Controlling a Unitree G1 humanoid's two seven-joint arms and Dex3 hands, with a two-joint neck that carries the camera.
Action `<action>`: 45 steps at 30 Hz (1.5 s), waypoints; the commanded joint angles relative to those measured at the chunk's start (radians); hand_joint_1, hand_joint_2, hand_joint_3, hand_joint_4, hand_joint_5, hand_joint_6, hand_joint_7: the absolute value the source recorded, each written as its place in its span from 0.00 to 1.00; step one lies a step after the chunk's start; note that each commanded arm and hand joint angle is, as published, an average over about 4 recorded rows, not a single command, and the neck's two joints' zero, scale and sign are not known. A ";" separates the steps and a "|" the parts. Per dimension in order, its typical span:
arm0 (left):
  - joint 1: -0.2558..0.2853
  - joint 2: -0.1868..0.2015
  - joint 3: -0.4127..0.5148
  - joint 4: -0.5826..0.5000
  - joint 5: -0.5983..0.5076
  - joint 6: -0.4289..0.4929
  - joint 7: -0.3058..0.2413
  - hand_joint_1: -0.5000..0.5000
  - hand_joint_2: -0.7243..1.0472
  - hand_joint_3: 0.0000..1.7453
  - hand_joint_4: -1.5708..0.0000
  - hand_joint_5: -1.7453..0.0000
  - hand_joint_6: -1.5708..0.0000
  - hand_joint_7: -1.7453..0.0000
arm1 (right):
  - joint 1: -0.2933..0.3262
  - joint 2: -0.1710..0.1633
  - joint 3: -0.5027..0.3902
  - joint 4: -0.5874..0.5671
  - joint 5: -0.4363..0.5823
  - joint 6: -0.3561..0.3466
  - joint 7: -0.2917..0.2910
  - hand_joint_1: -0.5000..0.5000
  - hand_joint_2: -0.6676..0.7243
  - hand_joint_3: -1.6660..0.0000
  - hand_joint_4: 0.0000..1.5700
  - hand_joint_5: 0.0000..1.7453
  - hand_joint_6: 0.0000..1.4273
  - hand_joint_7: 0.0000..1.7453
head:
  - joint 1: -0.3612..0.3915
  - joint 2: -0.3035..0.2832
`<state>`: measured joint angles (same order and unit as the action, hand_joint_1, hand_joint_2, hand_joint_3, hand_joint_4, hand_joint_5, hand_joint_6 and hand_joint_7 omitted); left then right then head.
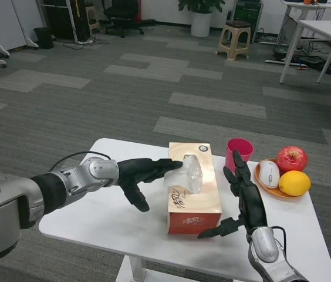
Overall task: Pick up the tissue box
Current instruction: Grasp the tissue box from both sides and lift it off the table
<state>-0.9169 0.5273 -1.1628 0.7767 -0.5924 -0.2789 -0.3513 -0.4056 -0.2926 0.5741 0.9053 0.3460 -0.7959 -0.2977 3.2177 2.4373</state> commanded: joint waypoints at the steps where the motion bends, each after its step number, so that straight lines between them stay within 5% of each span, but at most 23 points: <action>1: 0.014 0.005 0.000 -0.013 0.008 -0.016 -0.005 1.00 1.00 0.03 1.00 1.00 1.00 1.00 | 0.004 -0.011 -0.017 0.037 0.004 0.004 0.003 0.04 0.59 0.90 0.16 0.00 0.00 0.00 | -0.003 0.000; 18: 0.020 0.005 -0.009 -0.079 0.009 -0.037 -0.005 1.00 1.00 0.01 1.00 1.00 1.00 1.00 | -0.016 -0.017 0.031 0.151 0.005 0.027 0.019 0.04 0.59 0.90 0.20 0.00 0.00 0.00 | -0.018 -0.002; 45: 0.036 0.011 0.012 -0.094 0.011 -0.040 -0.008 1.00 1.00 0.04 1.00 1.00 1.00 1.00 | 0.022 -0.021 0.095 0.084 0.004 0.028 0.048 0.04 0.55 0.90 0.15 0.00 0.00 0.00 | -0.028 -0.014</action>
<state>-0.8965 0.5298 -1.1579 0.6888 -0.5865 -0.3099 -0.3530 -0.3937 -0.3058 0.6635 1.0123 0.3478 -0.7678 -0.2589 3.1905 2.4232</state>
